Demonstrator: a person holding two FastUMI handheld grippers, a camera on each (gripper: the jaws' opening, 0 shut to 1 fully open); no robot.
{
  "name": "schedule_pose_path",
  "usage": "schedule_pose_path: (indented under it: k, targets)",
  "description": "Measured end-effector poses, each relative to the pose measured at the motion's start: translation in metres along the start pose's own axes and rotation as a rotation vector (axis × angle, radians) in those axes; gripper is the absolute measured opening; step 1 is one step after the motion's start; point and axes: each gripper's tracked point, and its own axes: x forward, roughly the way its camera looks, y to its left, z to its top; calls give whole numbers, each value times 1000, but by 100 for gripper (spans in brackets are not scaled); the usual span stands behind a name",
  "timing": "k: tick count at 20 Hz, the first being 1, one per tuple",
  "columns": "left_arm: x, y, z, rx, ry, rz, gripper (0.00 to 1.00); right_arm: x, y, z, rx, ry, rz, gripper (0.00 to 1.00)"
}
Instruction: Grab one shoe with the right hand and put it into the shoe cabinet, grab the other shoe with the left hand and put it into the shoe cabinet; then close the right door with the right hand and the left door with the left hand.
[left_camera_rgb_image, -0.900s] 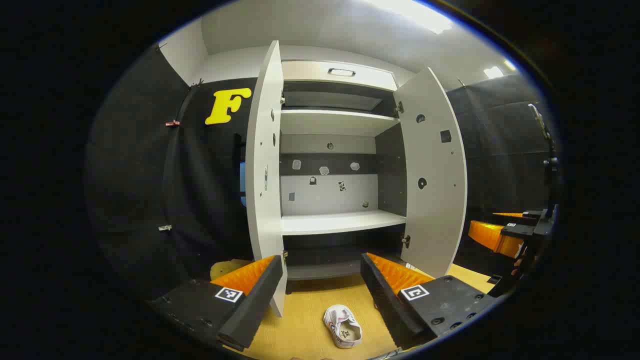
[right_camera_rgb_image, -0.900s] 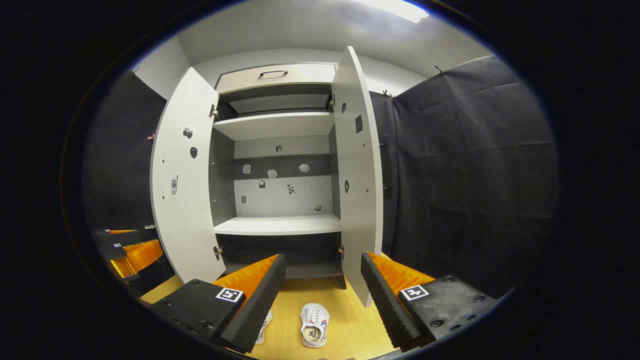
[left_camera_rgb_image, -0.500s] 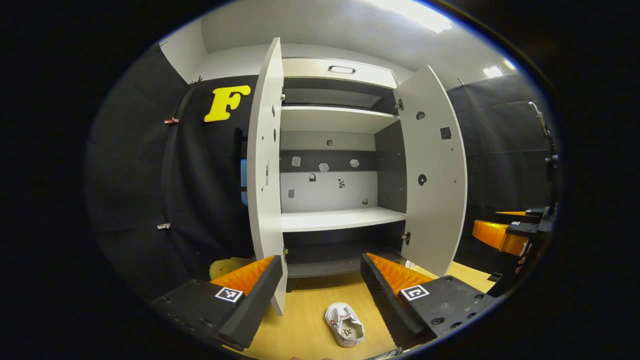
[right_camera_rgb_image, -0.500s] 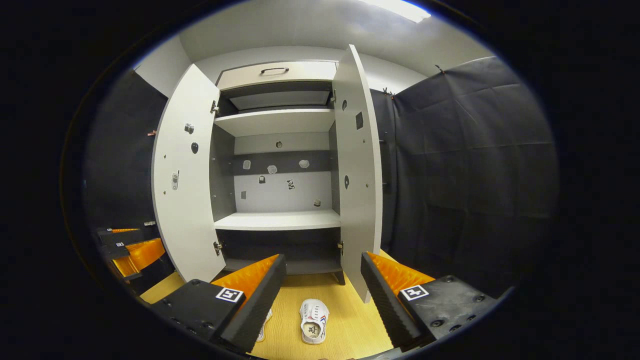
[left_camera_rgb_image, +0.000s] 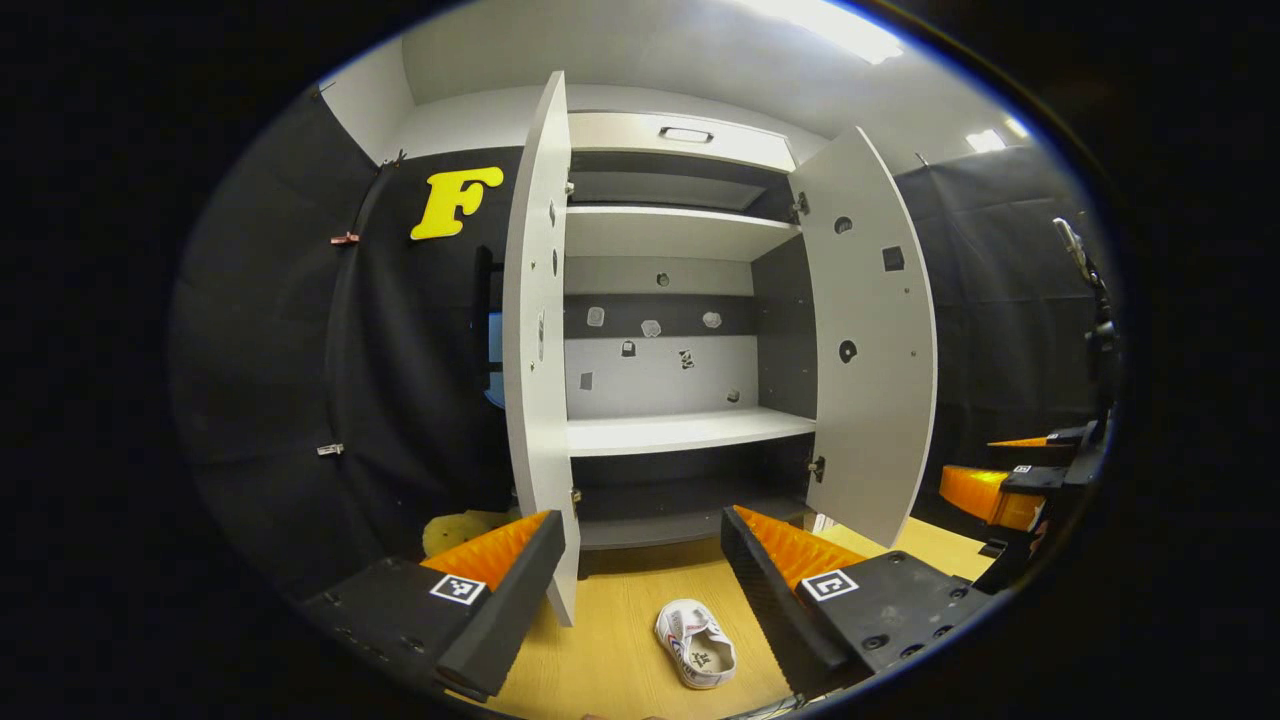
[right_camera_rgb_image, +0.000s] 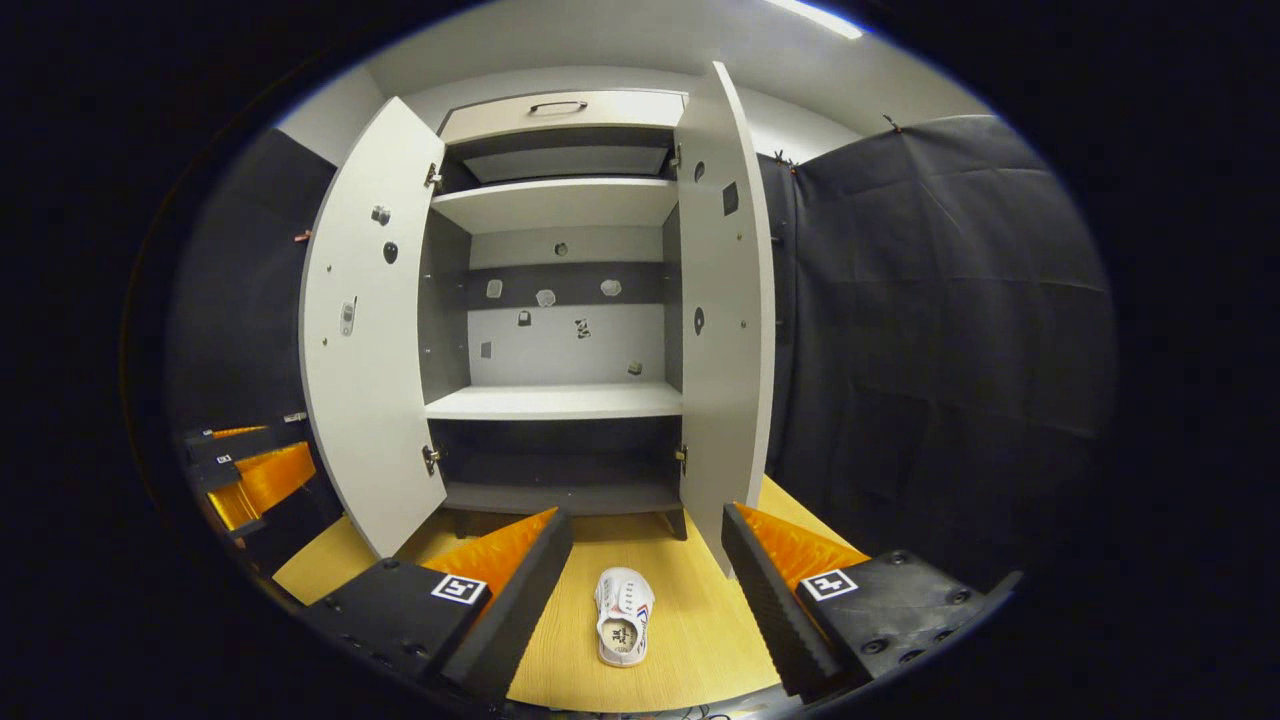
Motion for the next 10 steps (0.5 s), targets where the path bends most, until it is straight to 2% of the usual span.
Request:
schedule_pose_path:
  k: [5,10]
  targets:
    - [1,5,-12,-1,23,6,99,14,16,-25,37,82,39,98]
    - [4,11,-18,-4,33,17,99,39,38,-64,1,180,112,98]
